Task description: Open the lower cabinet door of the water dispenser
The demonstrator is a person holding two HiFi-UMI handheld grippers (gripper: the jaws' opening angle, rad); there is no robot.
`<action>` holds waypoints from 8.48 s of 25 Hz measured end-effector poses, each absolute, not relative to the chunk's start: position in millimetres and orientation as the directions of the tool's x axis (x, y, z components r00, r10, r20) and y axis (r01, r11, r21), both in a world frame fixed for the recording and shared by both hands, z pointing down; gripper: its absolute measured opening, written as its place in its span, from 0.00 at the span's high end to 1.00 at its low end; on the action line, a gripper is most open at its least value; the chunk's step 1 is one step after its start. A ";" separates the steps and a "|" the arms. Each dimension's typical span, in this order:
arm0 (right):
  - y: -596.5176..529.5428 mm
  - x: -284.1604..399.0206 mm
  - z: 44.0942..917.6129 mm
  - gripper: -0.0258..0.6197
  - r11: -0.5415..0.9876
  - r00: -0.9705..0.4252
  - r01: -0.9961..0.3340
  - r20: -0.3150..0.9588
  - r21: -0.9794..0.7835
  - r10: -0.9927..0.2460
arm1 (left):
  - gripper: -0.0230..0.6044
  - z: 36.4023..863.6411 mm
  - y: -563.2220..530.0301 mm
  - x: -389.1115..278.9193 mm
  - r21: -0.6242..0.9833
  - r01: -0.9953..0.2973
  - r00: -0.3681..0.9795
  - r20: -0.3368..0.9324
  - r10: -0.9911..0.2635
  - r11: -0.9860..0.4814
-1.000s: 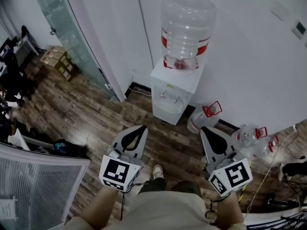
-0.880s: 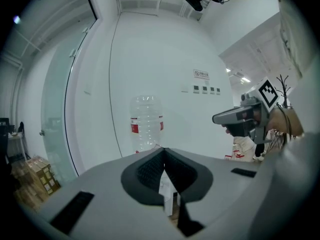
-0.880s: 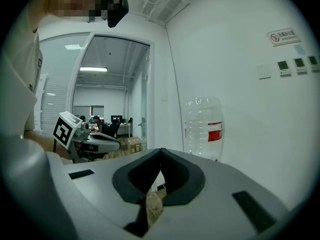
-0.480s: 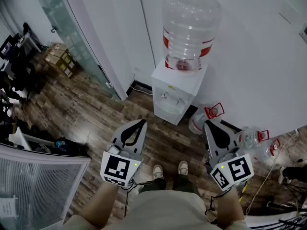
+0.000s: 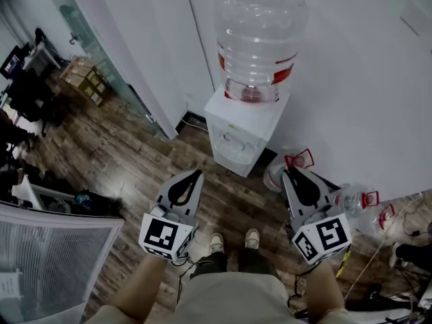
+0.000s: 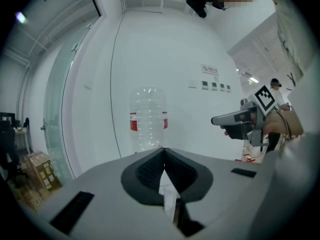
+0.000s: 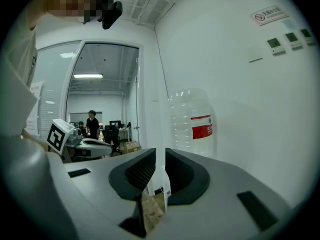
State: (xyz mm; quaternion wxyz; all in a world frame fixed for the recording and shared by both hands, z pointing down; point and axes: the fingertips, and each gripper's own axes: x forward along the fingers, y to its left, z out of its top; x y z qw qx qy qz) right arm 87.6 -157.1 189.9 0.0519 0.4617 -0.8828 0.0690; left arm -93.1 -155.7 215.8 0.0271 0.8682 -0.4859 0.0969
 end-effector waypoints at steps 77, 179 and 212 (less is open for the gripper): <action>-371.9 93.2 949.0 0.57 0.373 -0.383 -0.919 0.528 -0.132 -0.758 | 0.95 801.4 -315.7 -90.8 0.060 -0.867 0.493 0.242 -0.836 -0.494; -183.3 18.1 176.3 0.95 0.817 -0.810 -0.575 0.157 -0.026 -0.565 | 0.95 209.8 -160.9 -152.0 -0.106 -0.950 0.273 0.171 -0.947 -0.293; -115.4 61.4 30.4 0.95 0.789 -0.791 -0.611 -0.085 0.067 -0.605 | 0.95 81.5 -103.9 -111.6 -0.164 -0.926 0.337 0.042 -0.941 -0.339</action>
